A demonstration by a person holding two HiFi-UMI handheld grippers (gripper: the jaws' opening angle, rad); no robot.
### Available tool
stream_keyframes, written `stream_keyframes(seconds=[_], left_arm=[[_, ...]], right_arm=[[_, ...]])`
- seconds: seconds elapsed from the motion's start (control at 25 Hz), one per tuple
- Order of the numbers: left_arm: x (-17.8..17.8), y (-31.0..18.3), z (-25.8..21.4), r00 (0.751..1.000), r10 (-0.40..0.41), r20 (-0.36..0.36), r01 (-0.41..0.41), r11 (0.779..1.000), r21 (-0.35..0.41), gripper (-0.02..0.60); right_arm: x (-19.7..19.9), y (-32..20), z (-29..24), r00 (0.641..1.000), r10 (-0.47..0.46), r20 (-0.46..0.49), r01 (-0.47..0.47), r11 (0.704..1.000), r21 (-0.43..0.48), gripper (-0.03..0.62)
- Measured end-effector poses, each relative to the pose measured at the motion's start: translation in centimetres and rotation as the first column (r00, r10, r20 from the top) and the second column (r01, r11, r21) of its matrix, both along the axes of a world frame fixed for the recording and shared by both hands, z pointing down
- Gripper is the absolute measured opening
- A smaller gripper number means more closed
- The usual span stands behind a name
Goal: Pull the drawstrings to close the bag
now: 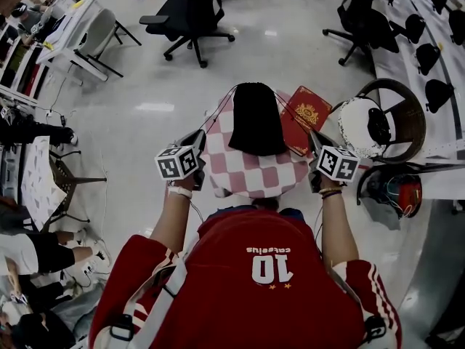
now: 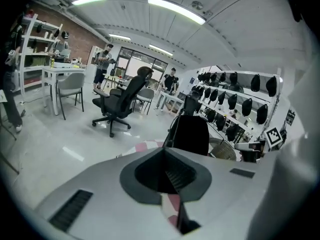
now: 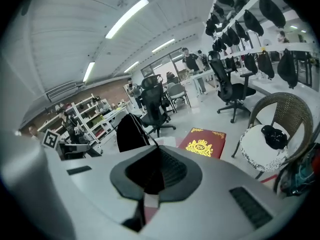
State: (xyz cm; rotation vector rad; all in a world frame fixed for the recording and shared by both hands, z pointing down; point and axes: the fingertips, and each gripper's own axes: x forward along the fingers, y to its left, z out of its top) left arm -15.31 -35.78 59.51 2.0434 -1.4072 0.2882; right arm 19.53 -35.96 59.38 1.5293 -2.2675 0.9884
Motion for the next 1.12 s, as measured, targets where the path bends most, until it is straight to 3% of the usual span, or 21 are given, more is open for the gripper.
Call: stream_keyframes(seconds=[0.36,0.64,0.88,1.04,1.12], left_arm=[[-0.6,2.2,1.9,0.998,0.046,-0.046,-0.047,0.999,-0.006,0.009],[0.9,5.6,4.4,0.991,0.114,-0.067,-0.119,0.990,-0.082,0.009],[1.6,6.7,3.9,0.987,0.139,-0.078,-0.145,0.987,-0.070,0.009],[1.3,6.7,2.2,0.987,0.141,-0.079,-0.144,0.989,-0.030,0.011],[1.4,6.8,1.5,0.985,0.158,-0.075,-0.159,0.987,-0.008,0.056]], right_arm=[[-3.9,3.9,3.0,0.995,-0.083,-0.046,0.081,0.995,-0.056,0.017],[-7.2,7.3,5.6,0.984,-0.160,-0.072,0.148,0.977,-0.151,0.017],[-7.3,8.7,6.0,0.988,-0.134,-0.080,0.120,0.980,-0.161,0.017],[-6.3,8.7,4.8,0.993,-0.093,-0.076,0.084,0.989,-0.118,0.018],[-5.8,8.6,3.9,0.994,-0.077,-0.073,0.071,0.994,-0.086,0.018]])
